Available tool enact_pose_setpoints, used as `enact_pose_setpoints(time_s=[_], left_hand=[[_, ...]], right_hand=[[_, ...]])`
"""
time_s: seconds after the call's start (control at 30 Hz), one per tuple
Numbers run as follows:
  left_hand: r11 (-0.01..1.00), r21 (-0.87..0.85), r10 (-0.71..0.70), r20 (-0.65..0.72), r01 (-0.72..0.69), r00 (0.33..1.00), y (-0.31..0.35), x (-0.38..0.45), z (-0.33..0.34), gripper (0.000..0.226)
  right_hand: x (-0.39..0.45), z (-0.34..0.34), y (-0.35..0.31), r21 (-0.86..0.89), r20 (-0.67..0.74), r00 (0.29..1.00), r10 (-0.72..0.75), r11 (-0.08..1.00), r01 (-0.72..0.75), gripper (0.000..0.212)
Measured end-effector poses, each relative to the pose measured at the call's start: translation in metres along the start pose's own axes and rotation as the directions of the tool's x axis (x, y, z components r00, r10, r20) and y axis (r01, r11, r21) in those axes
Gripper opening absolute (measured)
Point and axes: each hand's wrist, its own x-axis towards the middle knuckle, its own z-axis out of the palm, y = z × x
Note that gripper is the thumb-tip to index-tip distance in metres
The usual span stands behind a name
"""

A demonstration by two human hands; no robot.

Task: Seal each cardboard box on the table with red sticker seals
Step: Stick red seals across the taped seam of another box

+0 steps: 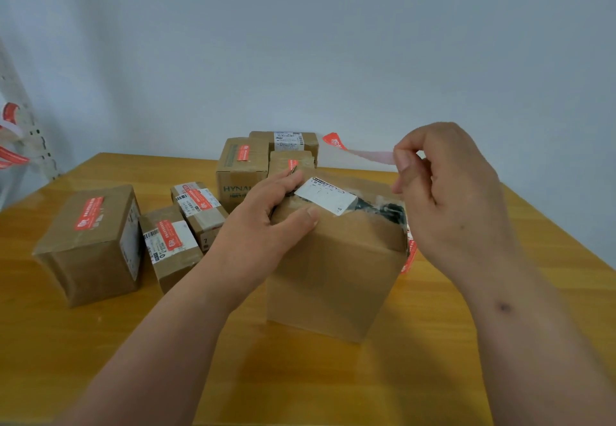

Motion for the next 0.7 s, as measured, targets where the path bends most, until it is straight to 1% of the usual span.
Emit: enact_pose_setpoints(time_s=[0.07,0.1,0.17,0.23,0.3,0.33,0.37,0.43,0.5,0.57,0.63,0.7], left_hand=[[1.000,0.011,-0.004,0.012,0.004,1.000,0.001,-0.001,0.000,0.062],[1.000,0.024,-0.011,0.024,0.010,1.000,0.002,-0.002,-0.001,0.072],[0.999,0.007,-0.034,0.074,0.034,0.997,0.001,-0.003,-0.004,0.090],[0.988,-0.140,-0.048,0.155,0.070,0.987,-0.006,-0.005,-0.011,0.103],[0.943,-0.303,-0.058,0.257,0.137,0.965,-0.020,-0.006,-0.018,0.121],[0.931,-0.322,-0.069,0.315,0.175,0.946,-0.027,-0.007,-0.020,0.125],[0.935,-0.294,-0.084,0.361,0.199,0.929,-0.032,-0.008,-0.019,0.126],[0.946,-0.225,-0.132,0.393,0.235,0.910,-0.040,-0.011,-0.013,0.122],[0.933,-0.243,-0.154,0.398,0.266,0.905,-0.045,-0.013,-0.008,0.124],[0.934,-0.241,-0.151,0.405,0.265,0.902,-0.043,-0.014,-0.003,0.127],[0.949,-0.201,-0.151,0.387,0.243,0.910,-0.041,-0.016,0.002,0.128],[0.975,-0.096,-0.161,0.323,0.202,0.933,-0.035,-0.017,0.001,0.130]], right_hand=[[-0.005,0.003,-0.002,0.098,0.021,0.989,0.144,0.985,-0.145,0.015],[-0.007,0.005,-0.003,0.143,0.035,0.979,0.201,0.968,-0.204,0.015],[-0.010,0.010,-0.004,0.167,0.025,0.966,0.259,0.951,-0.259,0.015],[-0.010,0.014,-0.001,0.137,-0.009,0.960,0.279,0.952,-0.275,0.015],[-0.010,0.017,0.004,0.140,-0.033,0.943,0.332,0.935,-0.325,0.016],[-0.010,0.018,0.006,0.162,-0.045,0.930,0.365,0.921,-0.353,0.017],[-0.010,0.018,0.007,0.185,-0.054,0.919,0.391,0.908,-0.376,0.019],[-0.010,0.019,0.007,0.185,-0.058,0.911,0.408,0.901,-0.392,0.021],[-0.010,0.020,0.008,0.153,-0.056,0.911,0.408,0.906,-0.396,0.019],[-0.010,0.022,0.010,0.142,-0.058,0.901,0.429,0.897,-0.418,0.017],[-0.010,0.021,0.010,0.143,-0.061,0.896,0.439,0.893,-0.428,0.016],[-0.010,0.017,0.006,0.196,-0.058,0.897,0.438,0.886,-0.420,0.016]])
